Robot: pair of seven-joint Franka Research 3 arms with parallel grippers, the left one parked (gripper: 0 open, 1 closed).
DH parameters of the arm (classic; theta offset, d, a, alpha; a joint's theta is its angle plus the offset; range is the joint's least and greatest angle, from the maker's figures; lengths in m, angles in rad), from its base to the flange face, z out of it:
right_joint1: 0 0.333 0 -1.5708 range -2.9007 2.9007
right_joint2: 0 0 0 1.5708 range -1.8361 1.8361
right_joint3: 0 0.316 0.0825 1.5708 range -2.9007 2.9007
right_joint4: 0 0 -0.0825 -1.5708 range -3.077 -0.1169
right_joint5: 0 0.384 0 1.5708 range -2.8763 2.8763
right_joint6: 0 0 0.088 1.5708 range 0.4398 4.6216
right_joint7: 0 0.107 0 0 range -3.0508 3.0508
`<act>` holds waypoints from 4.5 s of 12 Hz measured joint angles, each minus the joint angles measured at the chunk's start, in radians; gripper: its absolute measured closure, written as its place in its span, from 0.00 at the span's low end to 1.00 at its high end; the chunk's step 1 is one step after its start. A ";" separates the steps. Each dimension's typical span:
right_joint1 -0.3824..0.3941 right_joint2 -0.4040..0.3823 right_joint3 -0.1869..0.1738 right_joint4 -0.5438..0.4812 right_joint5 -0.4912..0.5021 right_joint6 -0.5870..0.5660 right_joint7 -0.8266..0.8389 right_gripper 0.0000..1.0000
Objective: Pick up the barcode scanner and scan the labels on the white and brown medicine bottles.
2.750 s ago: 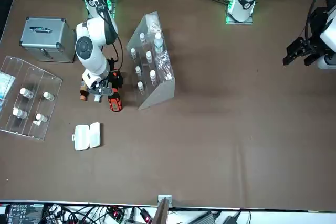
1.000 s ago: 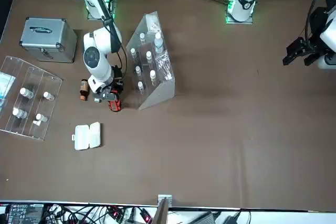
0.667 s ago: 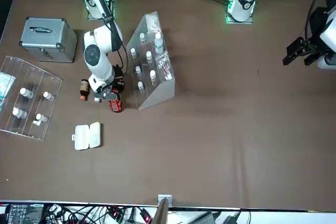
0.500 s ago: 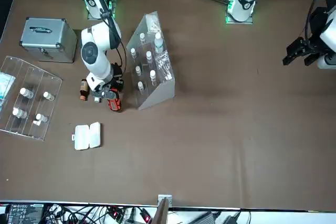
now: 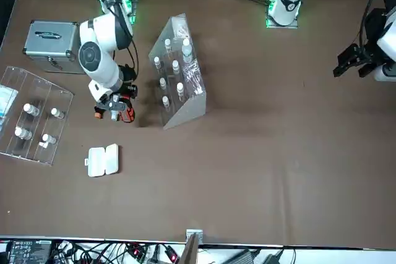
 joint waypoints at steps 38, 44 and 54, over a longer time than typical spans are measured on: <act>-0.200 -0.061 -0.005 -0.126 0.000 -0.184 -0.262 0.57; -0.231 -0.115 -0.007 -0.075 0.000 -0.258 -0.311 0.57; -0.329 -0.114 -0.016 -0.060 -0.011 -0.286 -0.370 0.57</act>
